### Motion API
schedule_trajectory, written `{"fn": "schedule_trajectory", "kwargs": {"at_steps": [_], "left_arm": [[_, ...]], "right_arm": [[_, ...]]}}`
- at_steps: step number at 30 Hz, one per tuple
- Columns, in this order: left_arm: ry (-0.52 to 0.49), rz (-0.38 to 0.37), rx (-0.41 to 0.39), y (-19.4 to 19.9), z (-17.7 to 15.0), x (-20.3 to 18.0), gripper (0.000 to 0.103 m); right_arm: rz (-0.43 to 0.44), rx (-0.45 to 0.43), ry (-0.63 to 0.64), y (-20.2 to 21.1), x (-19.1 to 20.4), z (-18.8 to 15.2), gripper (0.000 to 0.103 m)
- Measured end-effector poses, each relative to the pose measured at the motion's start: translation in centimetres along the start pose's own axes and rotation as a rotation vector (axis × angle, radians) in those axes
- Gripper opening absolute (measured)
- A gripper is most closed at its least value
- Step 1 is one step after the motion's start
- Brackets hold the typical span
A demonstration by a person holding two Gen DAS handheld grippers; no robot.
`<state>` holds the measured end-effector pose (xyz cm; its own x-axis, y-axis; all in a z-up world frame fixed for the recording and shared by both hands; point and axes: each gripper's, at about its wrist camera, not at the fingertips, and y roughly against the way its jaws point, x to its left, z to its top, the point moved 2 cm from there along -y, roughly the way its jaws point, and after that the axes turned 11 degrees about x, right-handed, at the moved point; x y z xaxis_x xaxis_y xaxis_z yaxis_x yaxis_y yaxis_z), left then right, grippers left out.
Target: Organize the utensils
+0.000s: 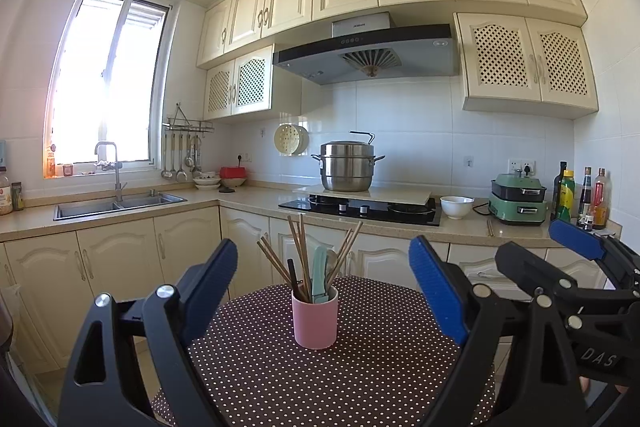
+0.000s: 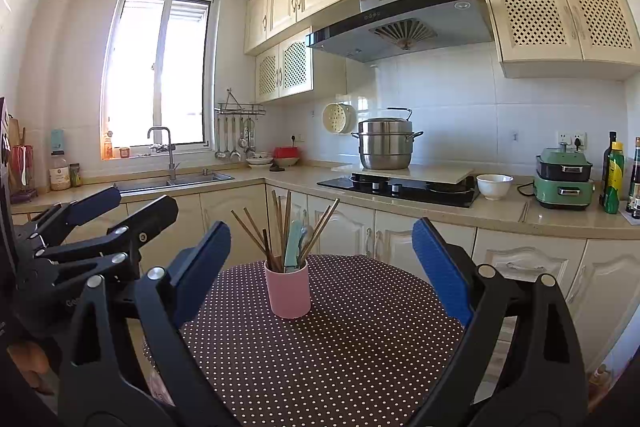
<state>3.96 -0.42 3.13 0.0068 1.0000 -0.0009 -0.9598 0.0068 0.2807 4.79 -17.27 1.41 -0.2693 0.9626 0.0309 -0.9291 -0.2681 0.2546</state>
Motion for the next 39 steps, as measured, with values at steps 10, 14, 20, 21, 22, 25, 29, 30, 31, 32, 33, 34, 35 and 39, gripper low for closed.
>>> {"fn": "schedule_trajectory", "kwargs": {"at_steps": [10, 14, 20, 21, 22, 25, 29, 30, 31, 32, 33, 34, 35, 39], "left_arm": [[-0.002, 0.002, 0.000, -0.03, 0.03, 0.08, 0.086], [-0.006, 0.004, -0.004, -0.01, 0.27, 0.16, 0.086], [-0.005, 0.002, -0.002, -0.11, 0.27, 0.20, 0.086], [-0.006, 0.002, -0.002, -0.15, 0.30, 0.21, 0.086], [-0.006, 0.002, -0.002, -0.20, 0.33, 0.24, 0.086], [-0.007, 0.002, 0.000, -0.33, 0.34, 0.25, 0.086], [-0.008, 0.002, 0.001, -0.36, 0.37, 0.26, 0.086], [-0.008, 0.002, 0.002, -0.43, 0.35, 0.26, 0.086], [-0.009, 0.002, 0.003, -0.47, 0.34, 0.26, 0.086], [-0.009, 0.002, 0.002, -0.48, 0.34, 0.26, 0.086], [-0.009, 0.002, 0.003, -0.52, 0.33, 0.28, 0.086], [-0.009, 0.001, 0.003, -0.54, 0.33, 0.27, 0.086], [-0.009, 0.002, 0.003, -0.56, 0.33, 0.26, 0.086], [-0.010, -0.001, 0.008, -0.83, 0.17, 0.23, 0.086]], "right_arm": [[0.002, 0.000, -0.002, -0.01, 0.04, 0.09, 0.091], [0.005, 0.002, -0.004, -0.15, 0.04, 0.21, 0.091], [0.004, 0.005, -0.004, -0.49, 0.10, 0.36, 0.091], [0.005, 0.006, -0.004, -0.55, 0.08, 0.35, 0.091], [0.005, 0.006, -0.005, -0.55, 0.09, 0.33, 0.091], [0.006, 0.007, -0.006, -0.61, -0.02, 0.23, 0.091], [0.005, 0.008, -0.008, -0.67, -0.09, 0.17, 0.091], [0.005, 0.008, -0.008, -0.67, -0.10, 0.18, 0.091], [0.004, 0.009, -0.008, -0.68, -0.10, 0.15, 0.091], [0.004, 0.009, -0.008, -0.70, -0.10, 0.14, 0.091], [0.005, 0.010, -0.009, -0.70, -0.12, 0.13, 0.091], [0.005, 0.010, -0.010, -0.71, -0.14, 0.11, 0.091], [0.005, 0.010, -0.011, -0.72, -0.18, 0.07, 0.091], [0.004, 0.014, -0.010, -0.82, -0.32, 0.04, 0.091]]}}
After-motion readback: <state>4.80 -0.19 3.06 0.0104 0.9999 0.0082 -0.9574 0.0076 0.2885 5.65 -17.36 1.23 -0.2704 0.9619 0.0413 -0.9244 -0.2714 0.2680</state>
